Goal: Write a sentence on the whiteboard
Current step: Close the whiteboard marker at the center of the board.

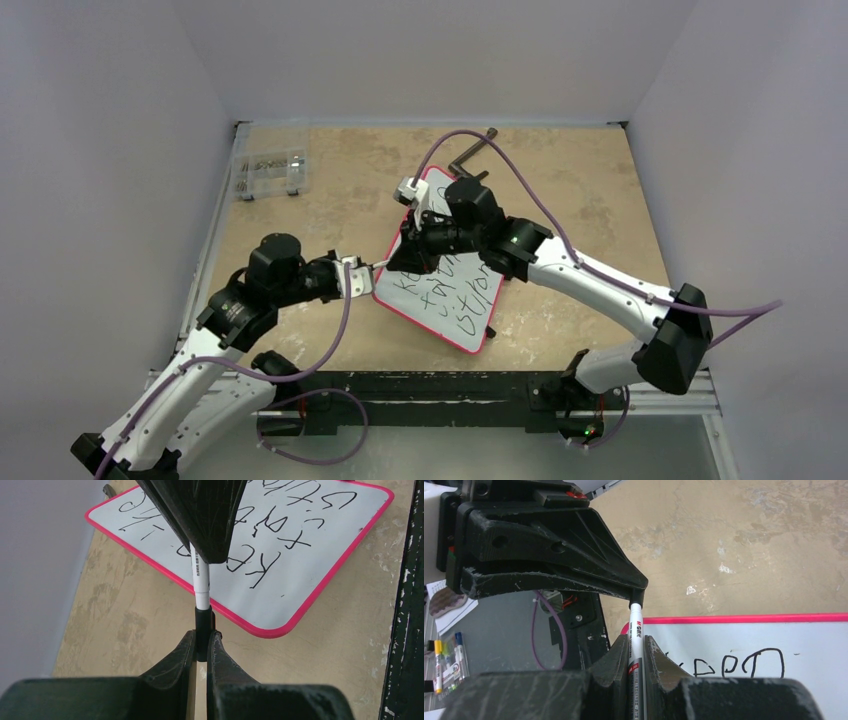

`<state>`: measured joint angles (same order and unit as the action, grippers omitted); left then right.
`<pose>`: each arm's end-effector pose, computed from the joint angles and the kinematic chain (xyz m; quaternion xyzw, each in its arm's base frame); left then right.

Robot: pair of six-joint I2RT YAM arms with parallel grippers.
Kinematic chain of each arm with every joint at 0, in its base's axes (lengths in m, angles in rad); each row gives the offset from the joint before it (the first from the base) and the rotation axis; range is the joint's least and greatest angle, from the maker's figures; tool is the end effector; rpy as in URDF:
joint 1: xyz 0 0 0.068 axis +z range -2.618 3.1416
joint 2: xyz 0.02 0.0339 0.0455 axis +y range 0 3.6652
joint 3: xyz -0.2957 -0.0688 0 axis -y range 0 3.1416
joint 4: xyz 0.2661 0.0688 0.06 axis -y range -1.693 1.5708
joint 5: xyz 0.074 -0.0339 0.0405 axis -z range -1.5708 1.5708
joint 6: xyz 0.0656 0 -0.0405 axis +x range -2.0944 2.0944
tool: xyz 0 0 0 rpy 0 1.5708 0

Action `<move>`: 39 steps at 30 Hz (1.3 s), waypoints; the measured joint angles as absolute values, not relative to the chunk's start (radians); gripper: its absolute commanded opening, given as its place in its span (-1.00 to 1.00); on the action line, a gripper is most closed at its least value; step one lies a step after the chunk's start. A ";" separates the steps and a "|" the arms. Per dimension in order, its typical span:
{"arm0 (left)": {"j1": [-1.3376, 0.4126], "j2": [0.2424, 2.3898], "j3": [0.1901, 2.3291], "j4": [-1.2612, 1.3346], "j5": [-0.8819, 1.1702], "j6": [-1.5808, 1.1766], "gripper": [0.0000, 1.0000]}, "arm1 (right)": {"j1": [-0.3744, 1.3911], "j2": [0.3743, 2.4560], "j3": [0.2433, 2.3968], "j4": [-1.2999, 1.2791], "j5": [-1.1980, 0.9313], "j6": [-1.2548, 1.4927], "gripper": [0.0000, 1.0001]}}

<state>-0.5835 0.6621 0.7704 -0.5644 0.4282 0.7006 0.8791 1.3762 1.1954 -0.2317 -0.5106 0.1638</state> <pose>0.1226 -0.1136 0.3248 0.5866 0.5969 -0.1498 0.5265 0.2021 0.2943 0.3622 -0.4130 0.7102 0.4471 0.3539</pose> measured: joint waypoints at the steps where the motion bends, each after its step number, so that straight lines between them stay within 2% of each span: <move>1: -0.583 0.661 0.770 -0.569 0.423 0.700 -1.00 | 0.888 1.387 1.206 -0.237 -0.497 0.162 -1.00; 18: -0.576 0.646 0.770 -0.638 0.339 0.646 -1.00 | 0.970 1.517 1.326 -0.302 -0.377 0.172 -1.00; 39: -0.558 0.507 0.697 -0.668 0.227 0.648 -1.00 | 0.988 1.657 1.429 -0.282 -0.384 0.427 -1.00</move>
